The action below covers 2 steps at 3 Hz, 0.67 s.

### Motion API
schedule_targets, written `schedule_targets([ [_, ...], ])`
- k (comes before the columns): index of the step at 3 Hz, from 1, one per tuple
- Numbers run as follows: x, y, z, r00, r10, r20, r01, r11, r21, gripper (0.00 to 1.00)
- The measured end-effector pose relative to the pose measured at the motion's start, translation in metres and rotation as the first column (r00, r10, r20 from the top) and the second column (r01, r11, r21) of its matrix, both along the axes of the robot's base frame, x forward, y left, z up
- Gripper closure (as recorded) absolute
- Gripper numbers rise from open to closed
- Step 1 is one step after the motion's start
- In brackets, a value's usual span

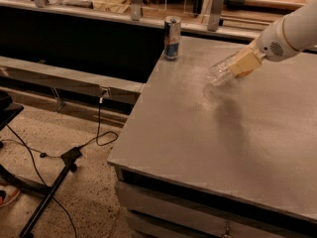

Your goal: Move orange near water bottle

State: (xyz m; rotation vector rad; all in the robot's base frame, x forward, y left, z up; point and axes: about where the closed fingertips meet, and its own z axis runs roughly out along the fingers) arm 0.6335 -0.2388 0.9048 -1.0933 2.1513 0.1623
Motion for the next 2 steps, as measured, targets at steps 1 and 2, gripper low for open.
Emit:
schedule_targets([
  [1, 0.001, -0.011, -0.003, 0.9998, -0.021, 0.004, 0.021, 1.0, -0.009, 1.0],
  [2, 0.001, -0.013, -0.013, 0.9996, -0.015, -0.026, 0.015, 1.0, -0.015, 0.84],
])
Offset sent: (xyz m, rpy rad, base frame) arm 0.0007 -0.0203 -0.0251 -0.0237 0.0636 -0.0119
